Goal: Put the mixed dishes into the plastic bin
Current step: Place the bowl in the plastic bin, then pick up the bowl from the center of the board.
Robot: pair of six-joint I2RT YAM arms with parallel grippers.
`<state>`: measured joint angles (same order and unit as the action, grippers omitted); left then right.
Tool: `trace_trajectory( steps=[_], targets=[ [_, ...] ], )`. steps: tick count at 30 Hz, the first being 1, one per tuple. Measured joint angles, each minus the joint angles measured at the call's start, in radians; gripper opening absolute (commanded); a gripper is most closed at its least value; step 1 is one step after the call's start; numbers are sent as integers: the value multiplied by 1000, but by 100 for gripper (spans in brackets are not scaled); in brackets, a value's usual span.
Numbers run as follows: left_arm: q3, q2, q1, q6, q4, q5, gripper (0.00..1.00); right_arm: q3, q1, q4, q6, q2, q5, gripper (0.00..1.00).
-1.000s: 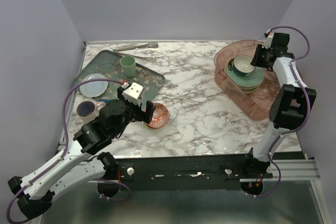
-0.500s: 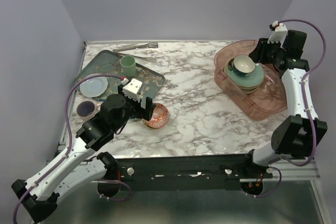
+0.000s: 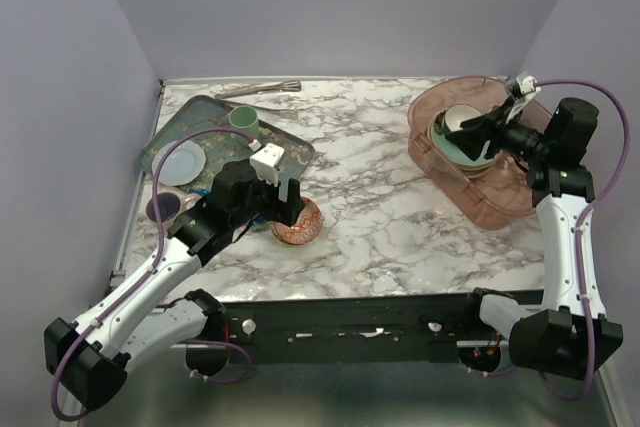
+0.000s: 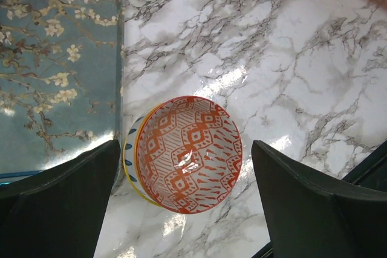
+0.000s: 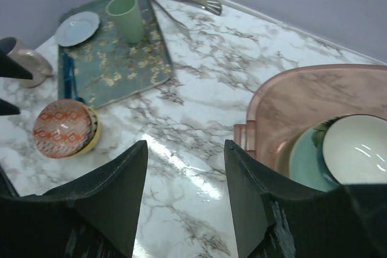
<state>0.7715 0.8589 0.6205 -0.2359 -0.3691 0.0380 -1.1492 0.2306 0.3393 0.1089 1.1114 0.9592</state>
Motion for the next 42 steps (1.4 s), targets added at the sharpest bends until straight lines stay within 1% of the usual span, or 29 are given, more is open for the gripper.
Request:
trace_trajectory(
  steps=[3, 6, 7, 9, 10, 13, 16, 19, 25, 28, 34, 39, 42],
  targets=[
    [1, 40, -5, 3, 0, 18, 94, 52, 0, -36, -20, -37, 96, 61],
    [8, 85, -6, 16, -9, 23, 88, 87, -1, -55, -33, -49, 169, 61],
    [19, 107, -6, 27, -22, 24, 83, 95, -2, -57, -35, -50, 184, 61],
    [41, 144, -6, 42, -34, 23, 77, 115, -7, -62, -39, -53, 211, 61],
    [60, 171, -6, 53, -45, 22, 70, 126, -11, -62, -40, -55, 224, 61],
    [127, 254, -6, 82, -78, 12, 61, 142, -23, -61, -41, -59, 246, 61],
    [182, 337, -6, 101, -107, -3, 55, 145, -37, -61, -38, -64, 261, 61],
    [240, 418, -6, 125, -159, -33, 51, 145, -51, -60, -29, -69, 271, 61],
    [307, 500, -6, 154, -222, -80, 45, 145, -77, -52, -13, -69, 280, 61],
    [318, 523, -6, 161, -239, -87, 40, 145, -86, -48, -3, -69, 281, 61],
    [319, 570, -6, 169, -272, -86, 37, 145, -93, -33, 11, -63, 281, 61],
    [320, 574, -6, 169, -283, -86, 36, 145, -94, -23, 16, -60, 281, 61],
    [325, 580, -6, 169, -288, -85, 33, 145, -95, -23, 18, -58, 281, 61]
  ],
)
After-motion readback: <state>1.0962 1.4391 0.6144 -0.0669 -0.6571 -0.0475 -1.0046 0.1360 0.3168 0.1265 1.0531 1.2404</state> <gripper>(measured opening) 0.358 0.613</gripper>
